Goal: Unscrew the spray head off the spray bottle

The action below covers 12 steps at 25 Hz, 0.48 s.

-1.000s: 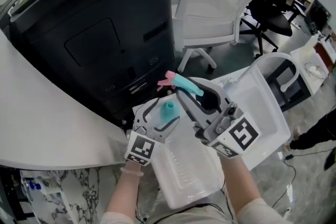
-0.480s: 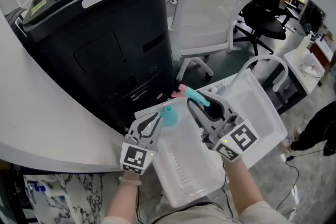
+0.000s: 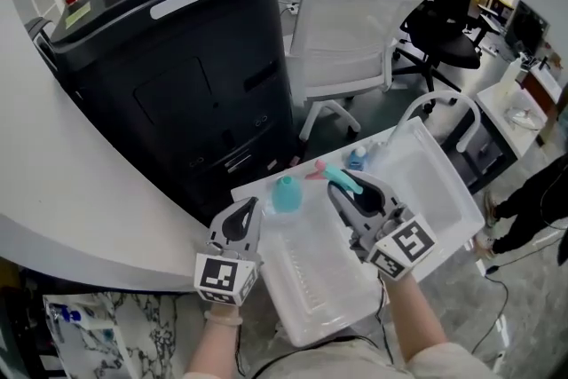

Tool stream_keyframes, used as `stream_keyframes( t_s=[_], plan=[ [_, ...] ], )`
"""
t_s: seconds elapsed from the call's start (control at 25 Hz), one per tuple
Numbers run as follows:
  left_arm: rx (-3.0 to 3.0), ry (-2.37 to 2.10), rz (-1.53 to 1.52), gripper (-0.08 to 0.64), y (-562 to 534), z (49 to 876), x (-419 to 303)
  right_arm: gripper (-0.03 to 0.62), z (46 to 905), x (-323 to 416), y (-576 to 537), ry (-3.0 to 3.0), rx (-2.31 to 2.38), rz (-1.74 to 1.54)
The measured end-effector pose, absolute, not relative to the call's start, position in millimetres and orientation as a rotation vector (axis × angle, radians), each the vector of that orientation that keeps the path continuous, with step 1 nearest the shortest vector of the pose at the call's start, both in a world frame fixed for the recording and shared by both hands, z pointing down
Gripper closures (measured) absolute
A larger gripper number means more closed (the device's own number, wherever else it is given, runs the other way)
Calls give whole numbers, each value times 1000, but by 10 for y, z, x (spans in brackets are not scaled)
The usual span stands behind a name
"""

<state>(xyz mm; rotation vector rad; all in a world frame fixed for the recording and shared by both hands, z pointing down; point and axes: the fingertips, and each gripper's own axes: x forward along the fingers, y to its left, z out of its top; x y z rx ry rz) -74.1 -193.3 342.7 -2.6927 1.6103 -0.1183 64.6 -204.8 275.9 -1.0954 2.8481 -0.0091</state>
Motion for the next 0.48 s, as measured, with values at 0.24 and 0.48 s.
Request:
stream_keyframes(
  t_s=[0.24,0.48],
  plan=[
    [-2690,1669,-75,555,-1807,3348,-829,485,2852,716,-1944,2852,-1117,-42],
    [-2675,1715,-52,555,-1714,3326,-917,485,2908,737,-1882,2848,-1125,-57]
  ],
)
